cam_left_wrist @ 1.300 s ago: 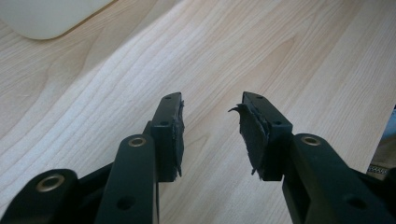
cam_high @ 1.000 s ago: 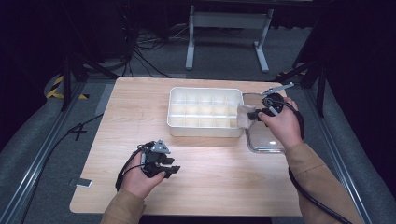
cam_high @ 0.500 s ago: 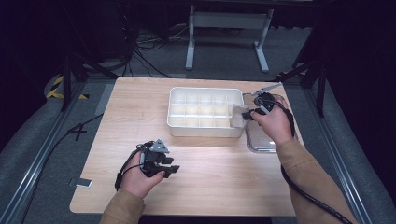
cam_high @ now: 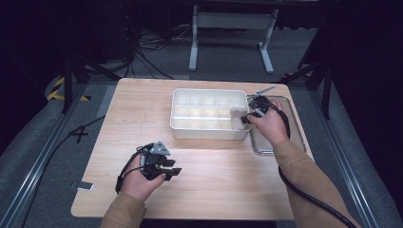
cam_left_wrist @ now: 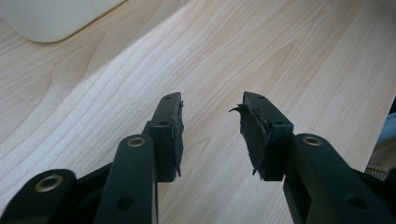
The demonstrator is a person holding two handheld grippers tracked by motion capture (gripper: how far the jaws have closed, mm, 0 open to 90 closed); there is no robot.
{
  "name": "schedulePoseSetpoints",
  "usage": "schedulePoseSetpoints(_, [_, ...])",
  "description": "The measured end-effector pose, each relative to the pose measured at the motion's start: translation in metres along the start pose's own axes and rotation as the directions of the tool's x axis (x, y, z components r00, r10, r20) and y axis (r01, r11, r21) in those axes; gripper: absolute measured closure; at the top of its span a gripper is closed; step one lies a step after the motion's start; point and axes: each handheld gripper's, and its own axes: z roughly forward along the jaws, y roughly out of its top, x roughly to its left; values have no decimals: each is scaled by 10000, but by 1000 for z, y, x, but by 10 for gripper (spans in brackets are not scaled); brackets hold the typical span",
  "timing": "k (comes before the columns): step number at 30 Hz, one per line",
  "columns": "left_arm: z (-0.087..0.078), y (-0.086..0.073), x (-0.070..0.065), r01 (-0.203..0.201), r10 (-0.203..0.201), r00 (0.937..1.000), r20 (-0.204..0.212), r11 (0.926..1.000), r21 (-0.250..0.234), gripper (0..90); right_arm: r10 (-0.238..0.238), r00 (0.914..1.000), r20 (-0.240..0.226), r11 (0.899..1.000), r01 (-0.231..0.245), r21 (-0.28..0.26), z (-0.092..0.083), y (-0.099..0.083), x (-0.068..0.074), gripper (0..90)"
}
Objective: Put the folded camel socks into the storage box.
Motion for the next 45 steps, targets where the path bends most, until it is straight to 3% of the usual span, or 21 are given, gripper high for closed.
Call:
schedulePoseSetpoints(7, [0,0,0,-2,2,10000,19,10000,20,593,-228,9996,175,9991,221,374,11,-2,0,751])
schedulePoseSetpoints(11, [1,0,0,-86,86,10000,50,10000,18,593,-619,9973,401,9955,588,745,15,2,3,752])
schedulePoseSetpoints(16, [1,0,0,-96,96,9999,58,10000,22,592,-1415,9863,844,9792,1269,1585,22,7,11,755])
schedulePoseSetpoints(23, [2,1,0,-46,46,10000,68,10000,-13,593,-1843,9788,890,9530,1558,2597,35,8,18,763])
schedulePoseSetpoints(28, [2,1,0,-54,55,9999,110,10000,-9,593,-2042,9744,940,9400,1684,2966,38,10,20,767])
schedulePoseSetpoints(32, [2,1,1,-101,102,9999,118,9999,-30,592,-1887,9792,740,9406,1586,3001,38,11,18,749])
schedulePoseSetpoints(37, [2,1,1,-46,46,9999,114,10000,-41,587,-1296,9913,224,9626,1203,2428,30,9,14,651])
schedulePoseSetpoints(39, [2,1,0,-83,83,9999,117,10000,-26,583,-1298,9912,267,9691,1211,2151,23,11,16,579])
schedulePoseSetpoints(45, [3,1,0,-108,108,9999,127,9999,-38,578,-1138,9932,246,9843,1093,1388,10,20,15,484])
